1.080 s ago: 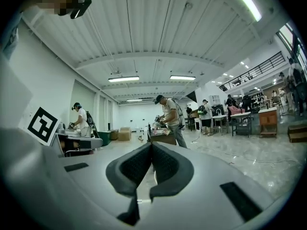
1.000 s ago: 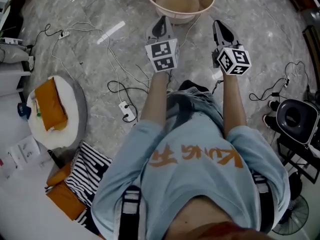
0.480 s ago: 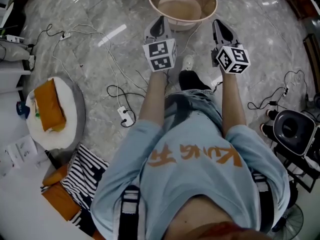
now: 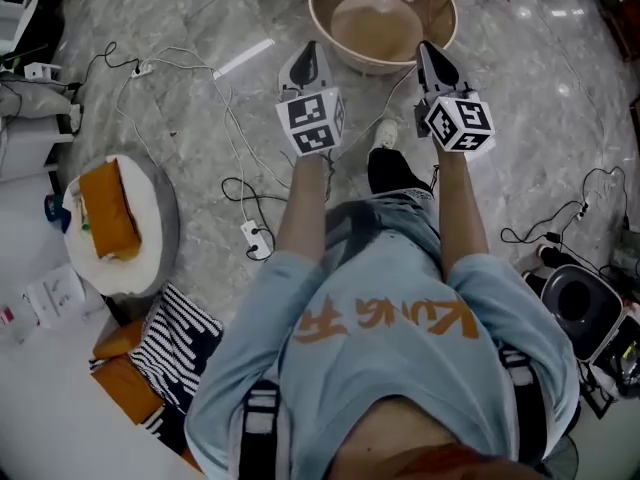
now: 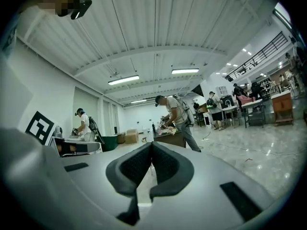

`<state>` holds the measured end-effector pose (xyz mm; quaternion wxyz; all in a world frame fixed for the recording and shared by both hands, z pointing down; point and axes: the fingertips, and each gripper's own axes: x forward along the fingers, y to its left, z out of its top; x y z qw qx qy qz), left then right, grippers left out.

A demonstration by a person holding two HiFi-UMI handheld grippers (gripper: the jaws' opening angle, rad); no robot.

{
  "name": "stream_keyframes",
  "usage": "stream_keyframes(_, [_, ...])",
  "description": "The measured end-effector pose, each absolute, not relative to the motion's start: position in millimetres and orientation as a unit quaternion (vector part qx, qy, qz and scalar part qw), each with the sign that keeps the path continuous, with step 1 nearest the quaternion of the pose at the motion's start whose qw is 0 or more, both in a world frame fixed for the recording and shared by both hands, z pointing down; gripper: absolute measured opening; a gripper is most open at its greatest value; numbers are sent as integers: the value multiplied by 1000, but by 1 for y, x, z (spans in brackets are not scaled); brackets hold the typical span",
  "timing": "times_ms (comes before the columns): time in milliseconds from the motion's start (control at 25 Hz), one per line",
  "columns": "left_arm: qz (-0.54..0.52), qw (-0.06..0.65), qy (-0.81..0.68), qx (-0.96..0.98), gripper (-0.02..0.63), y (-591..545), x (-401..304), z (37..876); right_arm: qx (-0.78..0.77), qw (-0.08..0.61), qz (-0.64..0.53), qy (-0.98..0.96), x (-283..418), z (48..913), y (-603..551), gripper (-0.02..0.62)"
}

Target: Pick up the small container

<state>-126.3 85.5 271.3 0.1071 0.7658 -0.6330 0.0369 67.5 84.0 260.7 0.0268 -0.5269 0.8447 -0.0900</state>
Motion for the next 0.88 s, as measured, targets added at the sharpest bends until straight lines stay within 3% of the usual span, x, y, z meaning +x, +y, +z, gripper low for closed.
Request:
stream_keyframes(320, [86, 148, -616, 769, 23, -39, -56, 318, -543, 5, -140, 828, 140, 309, -41, 12])
stream_keyframes(560, [64, 130, -605, 783, 23, -115, 3, 297, -564, 26, -124, 816, 213, 285, -120, 12])
stream_keyframes(880, [71, 126, -623, 769, 24, -174, -12, 290, -526, 19, -132, 840, 183, 288, -182, 12])
